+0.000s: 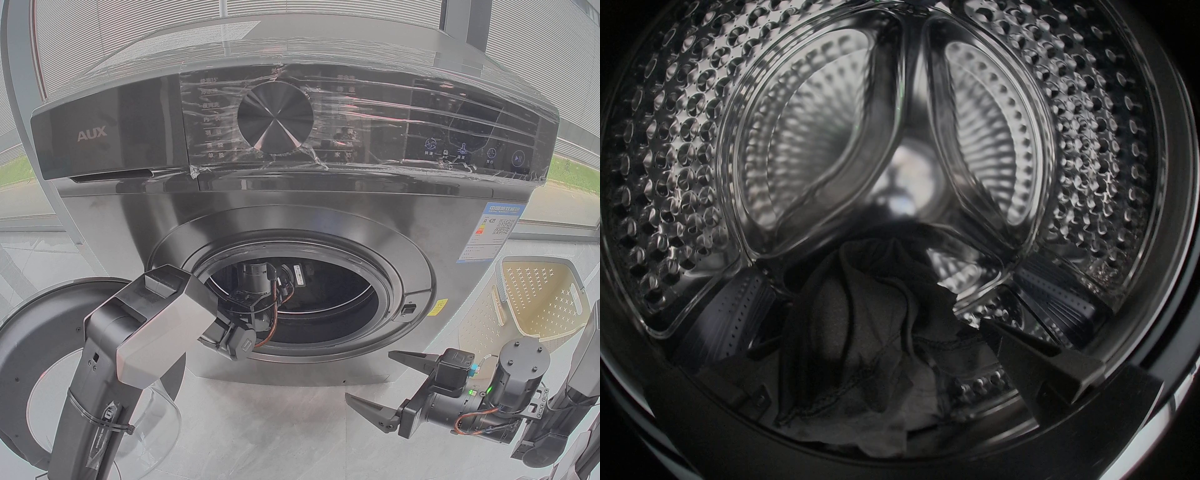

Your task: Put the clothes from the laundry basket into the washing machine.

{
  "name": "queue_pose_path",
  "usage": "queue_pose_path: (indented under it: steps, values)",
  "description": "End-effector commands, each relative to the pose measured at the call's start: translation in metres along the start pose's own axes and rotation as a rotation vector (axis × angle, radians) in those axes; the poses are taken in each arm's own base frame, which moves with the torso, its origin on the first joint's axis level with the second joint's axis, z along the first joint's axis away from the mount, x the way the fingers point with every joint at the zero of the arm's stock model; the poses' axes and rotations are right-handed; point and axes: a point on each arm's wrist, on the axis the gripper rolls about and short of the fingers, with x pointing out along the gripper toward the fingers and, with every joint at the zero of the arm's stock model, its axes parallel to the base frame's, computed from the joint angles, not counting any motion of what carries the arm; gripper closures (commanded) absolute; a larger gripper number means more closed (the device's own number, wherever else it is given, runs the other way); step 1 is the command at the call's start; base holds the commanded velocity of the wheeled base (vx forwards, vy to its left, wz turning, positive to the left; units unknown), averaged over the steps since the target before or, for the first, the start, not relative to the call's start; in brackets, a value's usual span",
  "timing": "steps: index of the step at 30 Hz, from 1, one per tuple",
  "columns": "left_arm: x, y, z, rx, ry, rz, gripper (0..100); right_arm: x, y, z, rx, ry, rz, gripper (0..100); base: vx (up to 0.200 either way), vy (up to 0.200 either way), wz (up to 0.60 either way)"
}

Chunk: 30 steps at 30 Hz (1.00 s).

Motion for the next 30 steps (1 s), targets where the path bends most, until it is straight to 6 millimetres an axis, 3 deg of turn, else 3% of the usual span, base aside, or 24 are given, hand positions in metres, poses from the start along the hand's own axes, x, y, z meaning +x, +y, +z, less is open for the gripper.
queue_pose_path:
  steps: [1,9,13,24,25,26,30]
  values:
    - [-0.025,-0.016,0.006,0.010,0.051,-0.039,0,0.000,0.000,-0.001,0.001,0.003,0.000,0,0.000,0.000,0.00]
    - [-0.099,-0.054,-0.004,0.031,0.156,-0.155,0,-0.002,-0.001,-0.001,0.001,0.009,-0.006,0,0.000,0.000,0.00]
    - [-0.135,-0.062,-0.004,0.038,0.171,-0.210,0,-0.004,0.000,-0.004,-0.001,0.020,-0.002,0,0.000,0.000,0.00]
    - [-0.225,-0.053,0.026,0.017,0.141,-0.311,0,-0.011,0.000,-0.006,-0.006,0.033,-0.012,0,0.000,0.000,0.00]
    - [-0.225,-0.053,0.026,0.017,0.141,-0.311,0,-0.011,0.000,-0.006,-0.006,0.033,-0.012,0,0.000,0.000,0.00]
    - [-0.239,-0.046,0.032,0.015,0.141,-0.314,0,-0.015,0.000,-0.004,-0.007,0.024,-0.028,0,0.000,0.000,0.00]
    - [-0.262,-0.029,0.044,-0.036,0.156,-0.294,0,-0.022,0.000,0.008,-0.006,-0.041,-0.105,0,0.000,0.000,0.00]
